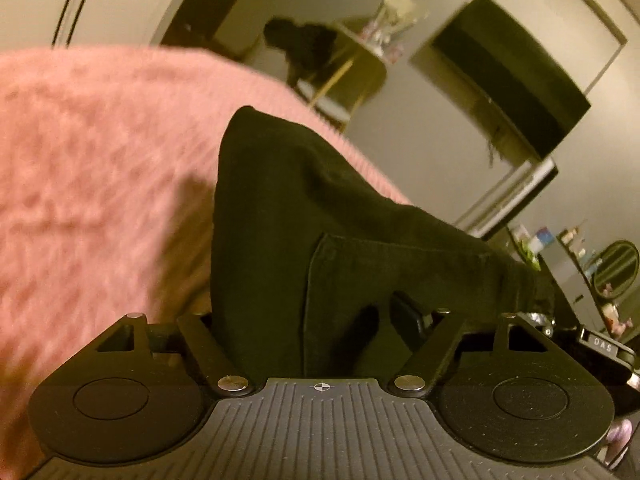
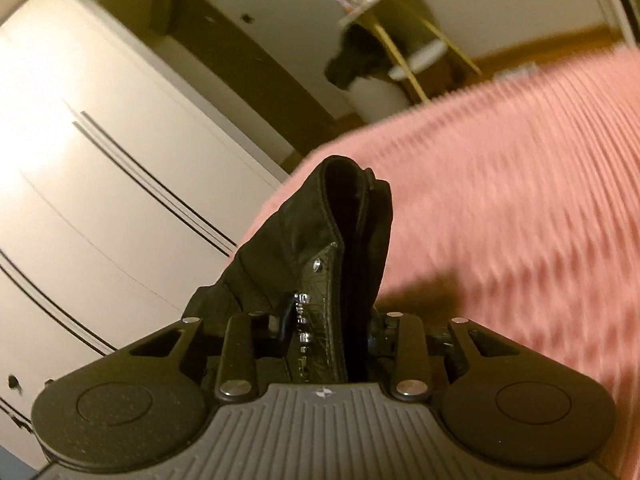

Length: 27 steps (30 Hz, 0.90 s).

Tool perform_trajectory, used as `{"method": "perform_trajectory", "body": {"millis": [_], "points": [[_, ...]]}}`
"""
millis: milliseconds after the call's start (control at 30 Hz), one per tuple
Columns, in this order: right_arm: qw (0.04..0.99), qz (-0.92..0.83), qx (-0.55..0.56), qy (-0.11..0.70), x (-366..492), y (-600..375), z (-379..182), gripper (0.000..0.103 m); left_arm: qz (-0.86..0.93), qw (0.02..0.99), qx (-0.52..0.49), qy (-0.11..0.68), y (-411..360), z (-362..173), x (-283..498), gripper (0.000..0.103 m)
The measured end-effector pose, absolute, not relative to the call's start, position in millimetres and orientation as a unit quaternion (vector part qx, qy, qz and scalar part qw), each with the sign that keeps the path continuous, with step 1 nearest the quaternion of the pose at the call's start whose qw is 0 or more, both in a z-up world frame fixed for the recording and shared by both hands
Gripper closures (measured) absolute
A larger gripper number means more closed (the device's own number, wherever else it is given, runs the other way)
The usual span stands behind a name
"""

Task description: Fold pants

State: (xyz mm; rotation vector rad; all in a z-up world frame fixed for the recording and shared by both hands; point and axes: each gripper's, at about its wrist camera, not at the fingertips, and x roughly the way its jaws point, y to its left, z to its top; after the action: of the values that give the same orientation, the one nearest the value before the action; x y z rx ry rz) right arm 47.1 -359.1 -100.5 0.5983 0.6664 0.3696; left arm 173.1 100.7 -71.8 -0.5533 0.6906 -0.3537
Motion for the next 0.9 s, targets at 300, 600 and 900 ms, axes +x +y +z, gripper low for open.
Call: {"method": "perform_trajectory", "body": {"millis": [300,600,900], "points": [[0.908,0.055,0.259,0.324,43,-356,-82,0.023,-0.041,0.940,-0.151,0.303,95,-45,160,0.005],[0.850,0.035,0.343,0.398,-27,-361,-157,0.023,-0.014,0.918,-0.183,0.350,79,-73,94,0.004],[0.831,0.027,0.406,0.380,-15,-357,-170,0.037,-0.009,0.909,-0.195,0.367,73,-82,76,0.003]]}}
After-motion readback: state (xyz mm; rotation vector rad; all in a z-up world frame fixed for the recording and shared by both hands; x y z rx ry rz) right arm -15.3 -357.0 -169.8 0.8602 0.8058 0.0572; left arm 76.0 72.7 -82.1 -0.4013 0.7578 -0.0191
